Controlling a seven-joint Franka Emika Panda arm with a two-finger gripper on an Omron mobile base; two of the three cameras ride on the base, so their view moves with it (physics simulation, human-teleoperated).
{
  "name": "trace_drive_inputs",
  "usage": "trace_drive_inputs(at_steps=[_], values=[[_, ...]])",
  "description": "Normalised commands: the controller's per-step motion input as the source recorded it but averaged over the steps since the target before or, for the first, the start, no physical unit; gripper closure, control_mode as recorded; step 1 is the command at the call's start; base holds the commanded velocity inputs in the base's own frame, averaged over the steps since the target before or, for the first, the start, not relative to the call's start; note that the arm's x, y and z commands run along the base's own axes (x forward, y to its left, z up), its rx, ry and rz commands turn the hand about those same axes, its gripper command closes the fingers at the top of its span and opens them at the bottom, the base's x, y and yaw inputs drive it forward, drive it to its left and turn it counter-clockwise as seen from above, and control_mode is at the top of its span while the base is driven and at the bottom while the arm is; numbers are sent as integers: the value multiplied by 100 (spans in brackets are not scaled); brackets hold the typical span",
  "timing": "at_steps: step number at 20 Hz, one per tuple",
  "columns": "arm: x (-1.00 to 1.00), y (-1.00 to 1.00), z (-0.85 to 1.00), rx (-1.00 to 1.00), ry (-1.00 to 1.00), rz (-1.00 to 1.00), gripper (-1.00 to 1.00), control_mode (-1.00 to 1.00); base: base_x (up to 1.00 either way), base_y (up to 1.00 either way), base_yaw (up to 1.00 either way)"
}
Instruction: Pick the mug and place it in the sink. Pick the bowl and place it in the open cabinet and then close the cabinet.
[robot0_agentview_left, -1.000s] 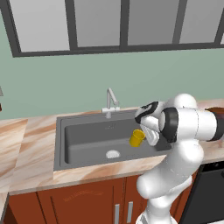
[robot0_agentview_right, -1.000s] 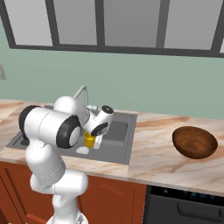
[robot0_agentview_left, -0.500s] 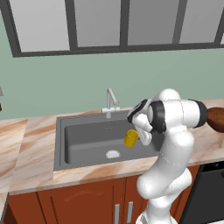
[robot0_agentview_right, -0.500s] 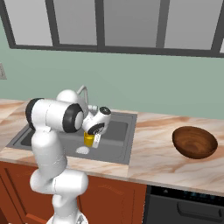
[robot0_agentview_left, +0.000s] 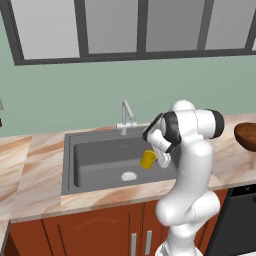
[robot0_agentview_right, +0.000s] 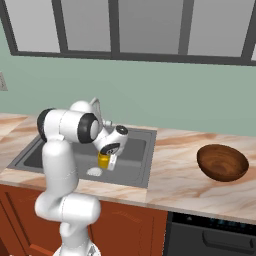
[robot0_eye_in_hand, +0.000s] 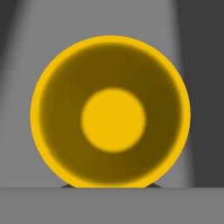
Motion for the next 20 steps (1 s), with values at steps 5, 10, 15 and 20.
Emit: trace_drive_inputs(at_steps=[5, 10, 15, 20], values=[[19, 1, -35, 0, -5, 0, 100, -100, 0, 0, 0], [18, 2, -31, 0, -6, 0, 100, -100, 0, 0, 0], [26, 0, -29, 0, -4, 0, 100, -100, 0, 0, 0], [25, 0, -25, 0, -3, 0, 100, -100, 0, 0, 0]])
